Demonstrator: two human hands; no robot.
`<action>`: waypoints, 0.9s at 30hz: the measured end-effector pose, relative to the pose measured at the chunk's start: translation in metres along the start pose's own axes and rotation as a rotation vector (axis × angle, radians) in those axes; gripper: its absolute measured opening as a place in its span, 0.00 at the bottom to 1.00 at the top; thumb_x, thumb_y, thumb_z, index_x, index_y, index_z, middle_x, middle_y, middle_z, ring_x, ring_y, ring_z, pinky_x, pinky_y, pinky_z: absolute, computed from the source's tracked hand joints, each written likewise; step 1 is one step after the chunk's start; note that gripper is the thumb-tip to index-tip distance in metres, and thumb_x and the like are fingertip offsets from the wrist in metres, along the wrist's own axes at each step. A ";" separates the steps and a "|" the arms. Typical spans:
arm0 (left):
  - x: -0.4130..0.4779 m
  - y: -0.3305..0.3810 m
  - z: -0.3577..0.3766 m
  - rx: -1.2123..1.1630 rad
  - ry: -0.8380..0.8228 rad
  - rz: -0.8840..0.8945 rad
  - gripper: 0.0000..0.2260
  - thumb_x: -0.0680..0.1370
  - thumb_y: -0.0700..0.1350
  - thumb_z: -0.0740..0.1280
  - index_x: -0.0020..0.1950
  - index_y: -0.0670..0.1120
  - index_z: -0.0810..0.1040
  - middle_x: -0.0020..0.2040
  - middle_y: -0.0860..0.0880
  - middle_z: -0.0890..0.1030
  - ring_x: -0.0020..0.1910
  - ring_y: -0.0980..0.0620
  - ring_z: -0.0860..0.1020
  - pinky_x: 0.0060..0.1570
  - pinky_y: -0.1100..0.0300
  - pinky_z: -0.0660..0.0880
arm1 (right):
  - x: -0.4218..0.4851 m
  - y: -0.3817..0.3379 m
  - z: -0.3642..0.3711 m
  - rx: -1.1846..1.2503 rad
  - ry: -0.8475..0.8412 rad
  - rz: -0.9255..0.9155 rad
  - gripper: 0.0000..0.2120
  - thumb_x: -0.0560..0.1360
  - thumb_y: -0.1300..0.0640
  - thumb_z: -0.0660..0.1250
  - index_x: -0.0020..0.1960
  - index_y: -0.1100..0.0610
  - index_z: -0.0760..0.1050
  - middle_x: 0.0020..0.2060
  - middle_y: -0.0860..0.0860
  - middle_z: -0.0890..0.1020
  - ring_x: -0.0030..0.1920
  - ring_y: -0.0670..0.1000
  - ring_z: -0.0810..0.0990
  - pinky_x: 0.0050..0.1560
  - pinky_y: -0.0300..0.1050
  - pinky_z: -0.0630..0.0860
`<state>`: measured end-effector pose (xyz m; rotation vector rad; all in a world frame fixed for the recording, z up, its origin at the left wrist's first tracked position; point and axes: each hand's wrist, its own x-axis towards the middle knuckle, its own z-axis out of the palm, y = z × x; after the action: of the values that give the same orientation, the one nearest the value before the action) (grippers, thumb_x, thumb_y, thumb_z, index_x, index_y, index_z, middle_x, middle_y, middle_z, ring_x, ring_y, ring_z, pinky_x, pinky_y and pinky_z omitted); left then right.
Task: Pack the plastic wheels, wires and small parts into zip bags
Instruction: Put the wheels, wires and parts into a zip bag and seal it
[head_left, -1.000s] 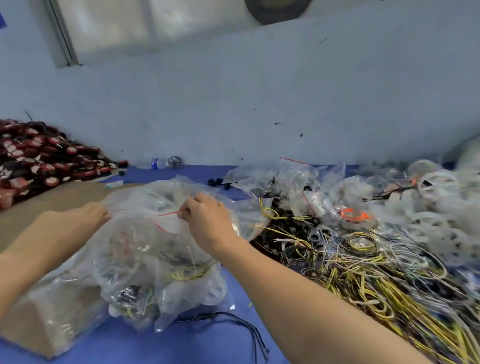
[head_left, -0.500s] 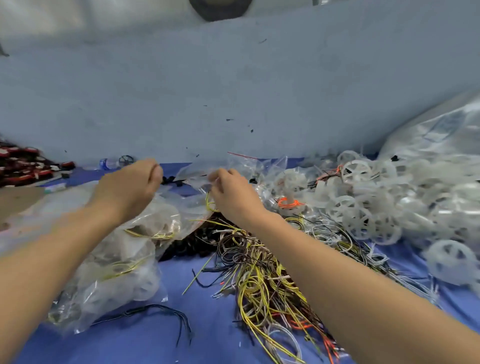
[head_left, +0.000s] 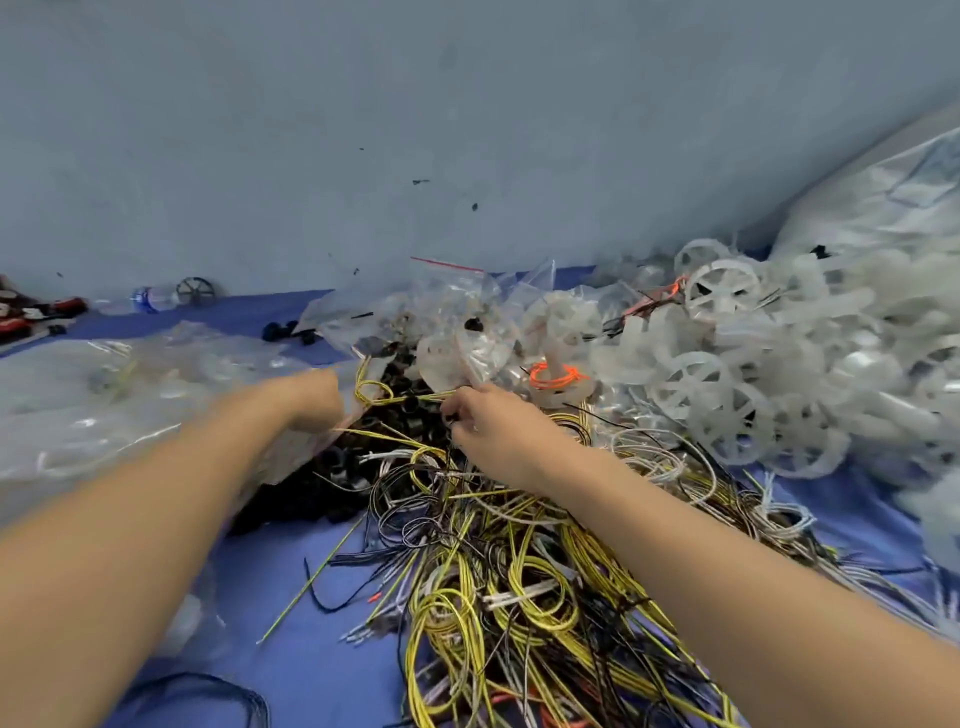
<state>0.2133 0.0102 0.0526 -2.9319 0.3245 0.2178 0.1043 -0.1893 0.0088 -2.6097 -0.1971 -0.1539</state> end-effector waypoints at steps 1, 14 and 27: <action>-0.001 -0.005 -0.006 0.050 -0.043 -0.002 0.15 0.82 0.44 0.57 0.61 0.36 0.75 0.63 0.38 0.77 0.60 0.41 0.76 0.58 0.54 0.71 | 0.000 0.001 0.003 -0.005 -0.010 0.008 0.17 0.81 0.53 0.56 0.68 0.52 0.72 0.64 0.53 0.74 0.61 0.57 0.75 0.61 0.55 0.73; -0.021 -0.016 -0.006 0.144 0.015 0.068 0.18 0.82 0.47 0.58 0.34 0.42 0.68 0.38 0.45 0.74 0.38 0.45 0.72 0.44 0.52 0.73 | -0.015 -0.012 0.005 -0.002 0.053 0.036 0.16 0.82 0.54 0.55 0.67 0.52 0.73 0.65 0.53 0.73 0.60 0.58 0.75 0.63 0.58 0.71; -0.043 -0.021 -0.039 -0.531 0.369 0.100 0.10 0.81 0.47 0.64 0.41 0.45 0.78 0.35 0.47 0.77 0.34 0.48 0.73 0.37 0.59 0.68 | -0.030 -0.037 -0.029 0.164 0.173 0.058 0.15 0.81 0.55 0.56 0.65 0.52 0.75 0.60 0.52 0.77 0.56 0.53 0.78 0.58 0.54 0.76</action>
<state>0.1815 0.0313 0.1013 -3.4797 0.5372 -0.2746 0.0668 -0.1756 0.0475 -2.4210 -0.0698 -0.3280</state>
